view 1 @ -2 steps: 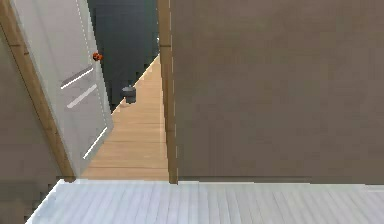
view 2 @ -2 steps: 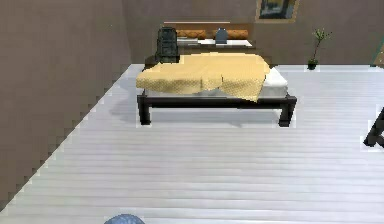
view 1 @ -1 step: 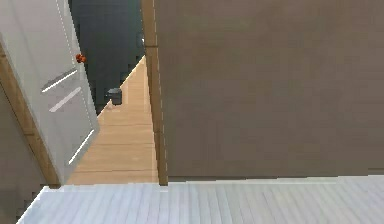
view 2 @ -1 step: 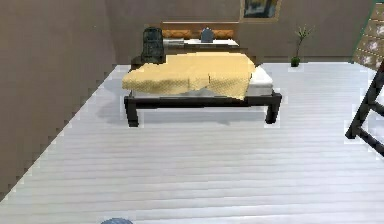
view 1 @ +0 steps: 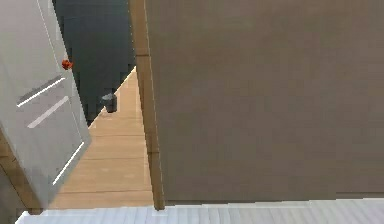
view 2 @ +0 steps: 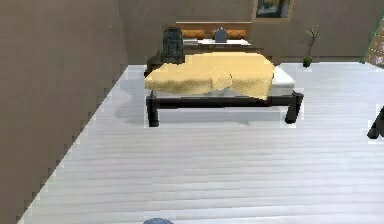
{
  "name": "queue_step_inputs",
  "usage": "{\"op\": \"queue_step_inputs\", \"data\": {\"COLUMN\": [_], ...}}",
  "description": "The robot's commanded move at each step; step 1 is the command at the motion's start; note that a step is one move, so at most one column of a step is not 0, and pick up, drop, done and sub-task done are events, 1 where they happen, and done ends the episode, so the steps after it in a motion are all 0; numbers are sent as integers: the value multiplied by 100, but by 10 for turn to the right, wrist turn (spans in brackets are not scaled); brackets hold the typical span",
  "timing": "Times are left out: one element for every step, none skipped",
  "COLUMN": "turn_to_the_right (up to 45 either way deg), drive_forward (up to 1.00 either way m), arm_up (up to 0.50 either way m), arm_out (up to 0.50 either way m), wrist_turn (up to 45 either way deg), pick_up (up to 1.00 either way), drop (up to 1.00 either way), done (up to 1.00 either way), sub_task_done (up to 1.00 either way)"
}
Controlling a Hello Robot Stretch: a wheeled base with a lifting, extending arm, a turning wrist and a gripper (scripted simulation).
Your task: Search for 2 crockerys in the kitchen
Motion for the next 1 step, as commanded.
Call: {"op": "queue_step_inputs", "data": {"turn_to_the_right": [-300], "drive_forward": [0], "arm_up": [0], "arm_out": [0], "wrist_turn": [0], "pick_up": [0], "drop": [0], "done": [0], "sub_task_done": [0]}}
